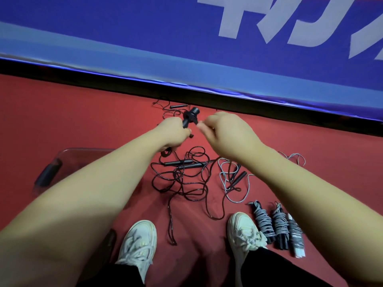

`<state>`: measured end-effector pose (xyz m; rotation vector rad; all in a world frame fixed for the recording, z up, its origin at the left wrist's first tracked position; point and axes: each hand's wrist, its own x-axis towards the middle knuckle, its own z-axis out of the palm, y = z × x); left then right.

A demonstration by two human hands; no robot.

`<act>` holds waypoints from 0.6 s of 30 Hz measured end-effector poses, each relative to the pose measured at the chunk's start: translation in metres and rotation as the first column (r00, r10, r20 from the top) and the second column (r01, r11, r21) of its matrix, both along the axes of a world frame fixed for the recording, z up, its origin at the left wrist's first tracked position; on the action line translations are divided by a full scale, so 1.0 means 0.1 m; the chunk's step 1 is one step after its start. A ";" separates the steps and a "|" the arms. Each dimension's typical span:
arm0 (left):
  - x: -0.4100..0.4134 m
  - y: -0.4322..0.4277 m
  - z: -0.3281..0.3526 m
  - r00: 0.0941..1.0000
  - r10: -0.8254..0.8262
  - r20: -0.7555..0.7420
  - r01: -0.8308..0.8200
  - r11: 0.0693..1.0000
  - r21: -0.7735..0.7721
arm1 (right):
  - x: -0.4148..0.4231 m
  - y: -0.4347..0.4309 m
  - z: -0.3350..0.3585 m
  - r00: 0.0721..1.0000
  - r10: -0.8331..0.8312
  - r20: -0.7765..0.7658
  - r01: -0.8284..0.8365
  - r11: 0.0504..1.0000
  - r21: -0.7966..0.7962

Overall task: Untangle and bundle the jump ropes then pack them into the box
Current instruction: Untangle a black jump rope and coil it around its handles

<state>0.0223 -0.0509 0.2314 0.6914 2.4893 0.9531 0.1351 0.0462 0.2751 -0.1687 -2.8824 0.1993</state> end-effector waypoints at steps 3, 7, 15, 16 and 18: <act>-0.05 -0.02 0.00 0.998 0.045 0.040 -0.049 0.993 0.107 | -0.03 0.18 -0.11 0.992 -0.047 0.114 0.104 0.811 -0.576; -0.10 -0.04 0.02 0.994 0.051 0.101 -0.070 0.979 0.194 | -0.02 0.37 -0.29 0.925 0.197 0.324 0.175 0.537 -0.825; -0.05 -0.17 0.13 0.936 -0.168 0.309 0.052 0.935 0.351 | 0.00 0.69 -0.48 0.944 0.269 0.192 0.014 0.546 -0.838; -0.04 -0.19 0.13 0.924 -0.197 0.329 0.075 0.934 0.350 | 0.01 0.76 -0.49 0.955 0.243 0.172 0.001 0.576 -0.817; 0.00 -0.20 0.13 0.888 -0.265 0.377 0.112 0.918 0.381 | 0.03 0.83 -0.51 0.958 0.243 0.151 -0.022 0.591 -0.807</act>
